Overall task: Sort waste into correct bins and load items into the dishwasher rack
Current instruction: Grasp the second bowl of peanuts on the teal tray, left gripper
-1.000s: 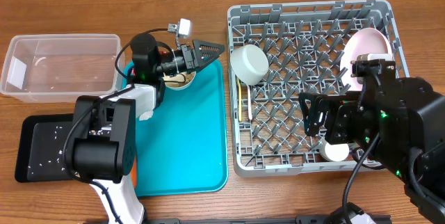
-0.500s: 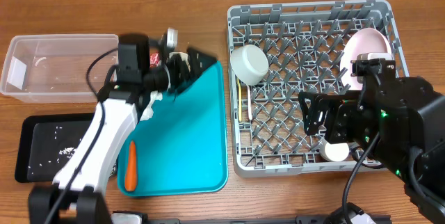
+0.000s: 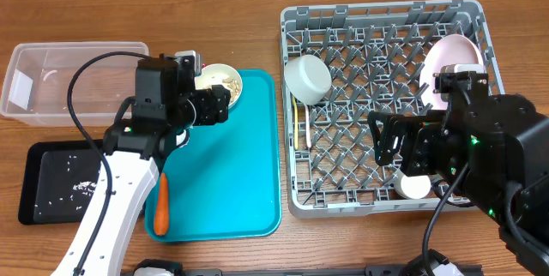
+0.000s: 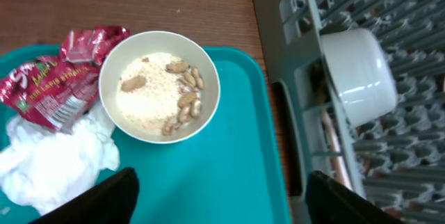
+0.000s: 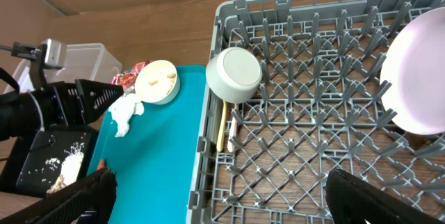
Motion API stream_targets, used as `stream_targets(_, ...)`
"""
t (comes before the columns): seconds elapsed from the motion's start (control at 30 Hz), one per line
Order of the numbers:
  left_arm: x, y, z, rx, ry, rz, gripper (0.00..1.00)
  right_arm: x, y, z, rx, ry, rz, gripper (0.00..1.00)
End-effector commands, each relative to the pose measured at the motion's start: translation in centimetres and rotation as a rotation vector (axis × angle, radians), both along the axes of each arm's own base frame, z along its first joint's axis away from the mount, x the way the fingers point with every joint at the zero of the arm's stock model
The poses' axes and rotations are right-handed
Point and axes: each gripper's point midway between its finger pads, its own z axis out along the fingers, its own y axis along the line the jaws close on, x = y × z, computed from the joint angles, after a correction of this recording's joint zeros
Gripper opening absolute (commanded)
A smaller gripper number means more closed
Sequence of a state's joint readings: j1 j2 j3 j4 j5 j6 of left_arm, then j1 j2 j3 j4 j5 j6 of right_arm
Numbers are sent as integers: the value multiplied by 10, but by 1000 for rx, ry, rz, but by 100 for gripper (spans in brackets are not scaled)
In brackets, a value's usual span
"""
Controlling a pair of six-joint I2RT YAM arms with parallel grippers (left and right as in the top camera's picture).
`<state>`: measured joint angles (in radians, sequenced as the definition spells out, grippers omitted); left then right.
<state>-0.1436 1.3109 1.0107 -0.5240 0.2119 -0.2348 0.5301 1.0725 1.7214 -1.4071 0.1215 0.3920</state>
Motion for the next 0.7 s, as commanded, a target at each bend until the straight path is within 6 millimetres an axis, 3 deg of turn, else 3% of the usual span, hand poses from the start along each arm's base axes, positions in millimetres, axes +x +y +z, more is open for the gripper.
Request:
stream_targets(0.0,12,-1,-12,129,3,-97,76,0,-3,8,14,-24,-14,100)
stream_targets(0.33,57,-28,-44,400,89,-313,68,2,-2,5,8,-16,-14,100)
stream_targets(0.57,67,-30,-88,490,147,-401,61,9,2,-1,-6,8,-14,100)
stream_targets(0.67,67,-30,-102,510,170,-438,50,14,6,-6,-18,29,-14,100)
